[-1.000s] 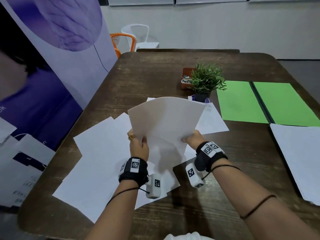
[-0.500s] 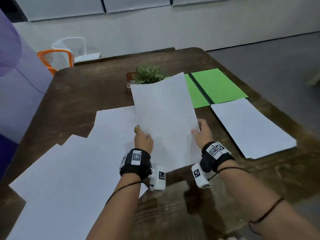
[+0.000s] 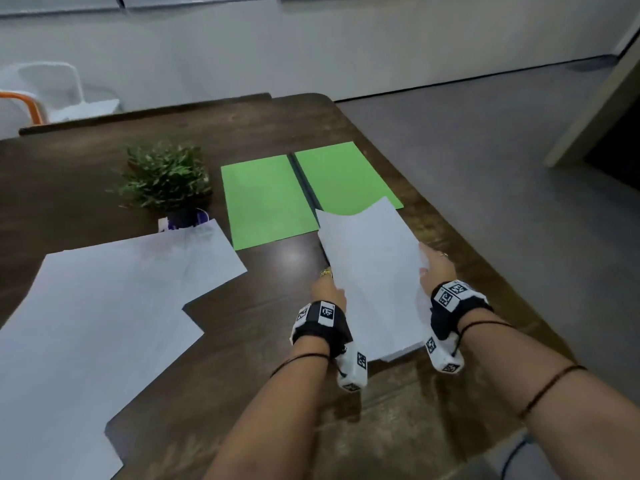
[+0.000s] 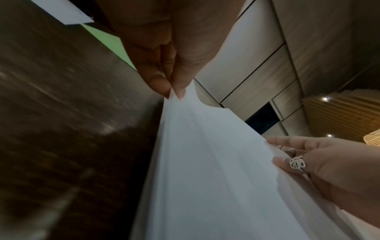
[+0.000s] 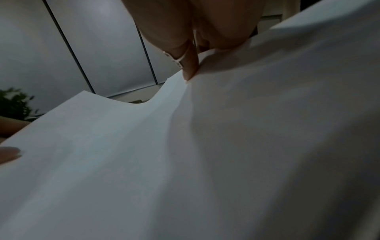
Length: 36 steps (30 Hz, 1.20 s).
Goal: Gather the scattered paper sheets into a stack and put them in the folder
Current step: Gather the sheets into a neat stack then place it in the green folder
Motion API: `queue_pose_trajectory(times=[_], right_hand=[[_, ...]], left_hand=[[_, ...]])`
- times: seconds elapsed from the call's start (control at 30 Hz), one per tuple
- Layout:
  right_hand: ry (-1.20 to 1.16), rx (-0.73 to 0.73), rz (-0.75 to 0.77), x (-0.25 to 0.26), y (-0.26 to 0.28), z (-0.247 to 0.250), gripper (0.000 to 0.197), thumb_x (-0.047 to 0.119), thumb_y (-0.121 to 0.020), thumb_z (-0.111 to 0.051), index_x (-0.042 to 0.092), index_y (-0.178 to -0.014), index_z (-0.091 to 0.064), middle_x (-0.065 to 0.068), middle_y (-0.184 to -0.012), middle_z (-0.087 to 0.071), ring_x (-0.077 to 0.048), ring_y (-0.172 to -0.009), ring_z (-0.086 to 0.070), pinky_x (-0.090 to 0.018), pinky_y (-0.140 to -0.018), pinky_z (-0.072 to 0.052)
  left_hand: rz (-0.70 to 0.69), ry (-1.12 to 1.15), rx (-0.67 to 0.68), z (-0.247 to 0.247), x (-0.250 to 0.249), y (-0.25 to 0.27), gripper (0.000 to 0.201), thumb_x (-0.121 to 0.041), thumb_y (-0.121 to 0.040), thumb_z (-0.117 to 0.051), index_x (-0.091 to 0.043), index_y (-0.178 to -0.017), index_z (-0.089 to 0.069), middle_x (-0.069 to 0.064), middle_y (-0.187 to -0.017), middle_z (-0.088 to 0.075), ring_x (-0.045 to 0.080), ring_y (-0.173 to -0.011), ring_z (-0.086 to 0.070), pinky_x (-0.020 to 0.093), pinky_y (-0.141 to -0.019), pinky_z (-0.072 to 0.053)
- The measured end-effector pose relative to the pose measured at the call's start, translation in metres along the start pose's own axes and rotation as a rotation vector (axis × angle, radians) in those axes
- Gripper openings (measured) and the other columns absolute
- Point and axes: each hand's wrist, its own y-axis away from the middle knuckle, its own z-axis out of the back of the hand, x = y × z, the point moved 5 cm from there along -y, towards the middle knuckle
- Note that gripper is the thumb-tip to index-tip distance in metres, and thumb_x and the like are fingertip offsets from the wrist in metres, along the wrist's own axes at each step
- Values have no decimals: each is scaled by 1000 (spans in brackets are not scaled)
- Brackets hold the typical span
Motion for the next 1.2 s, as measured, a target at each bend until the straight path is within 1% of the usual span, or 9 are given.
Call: queue_pose_trajectory(times=[0.17, 0.27, 0.33, 0.47, 0.67, 0.77, 0.87, 1.03, 1.2], right_hand=[[98, 57, 4, -24, -43, -1, 57, -1, -90, -48, 15, -143, -35, -19, -140, -40, -33, -126, -41, -31, -101, -33], [363, 53, 27, -27, -44, -4, 60, 27, -88, -60, 25, -142, -35, -10, -150, -23, -31, -133, -26, -38, -105, -27], [393, 104, 109, -15, -38, -14, 65, 37, -88, -59, 28, -145, -30, -8, -156, -10, -30, -139, -15, -41, -110, -20], [285, 218, 362, 36, -9, -48, 57, 32, -90, -57, 24, -142, -37, -8, -157, -10, -26, -143, -11, -39, -113, -17], [102, 417, 603, 132, 73, -119, 42, 24, -91, -57, 19, -132, -52, -8, -153, -23, -24, -139, -24, -30, -112, -22], [156, 533, 661, 169, 120, -168, 40, 23, -92, -54, 17, -132, -53, -8, -151, -26, -25, -138, -27, -29, -111, -23], [204, 642, 670, 197, 166, -224, 41, 20, -92, -54, 13, -133, -51, -10, -152, -27, -24, -140, -25, -26, -111, -20], [376, 682, 620, 238, 227, -296, 71, 34, -94, -52, 14, -150, -14, -8, -159, -1, -27, -146, 1, -35, -117, -9], [523, 591, 473, 265, 262, -326, 90, 59, -87, -48, 18, -151, 1, -16, -155, 16, -35, -143, 15, -41, -118, 2]], left_hand=[[33, -96, 56, -40, -13, -26, 43, -8, -90, -54, -2, -132, -45, 19, -119, -60, 33, -112, -56, 35, -95, -44], [42, -174, 73, -46, -11, -21, 66, -30, -87, -62, -8, -142, -32, 18, -135, -42, 34, -125, -41, 37, -103, -36], [31, -262, 13, -34, -7, -13, 78, -43, -86, -60, -13, -147, -23, 17, -137, -33, 36, -126, -32, 41, -105, -32], [13, -298, -194, 22, 21, 7, 58, -38, -87, -59, -9, -135, -43, 13, -135, -33, 30, -121, -33, 41, -100, -38], [88, -441, -298, 118, 132, 55, 62, -31, -88, -60, -20, -143, -34, 12, -143, -28, 30, -129, -27, 42, -103, -35], [252, -454, -295, 165, 211, 98, 65, -31, -86, -63, -19, -143, -34, 12, -149, -21, 31, -135, -20, 45, -104, -37], [451, -470, -190, 202, 293, 148, 92, -46, -77, -70, -27, -149, -15, 12, -154, -7, 34, -140, -12, 49, -105, -36], [572, -559, 46, 239, 390, 213, 131, -81, -53, -64, -38, -144, 19, 6, -152, 30, 37, -141, 20, 60, -111, -9], [464, -568, 125, 242, 430, 234, 130, -91, -49, -52, -40, -143, 22, -1, -150, 35, 32, -141, 22, 62, -112, -5]])
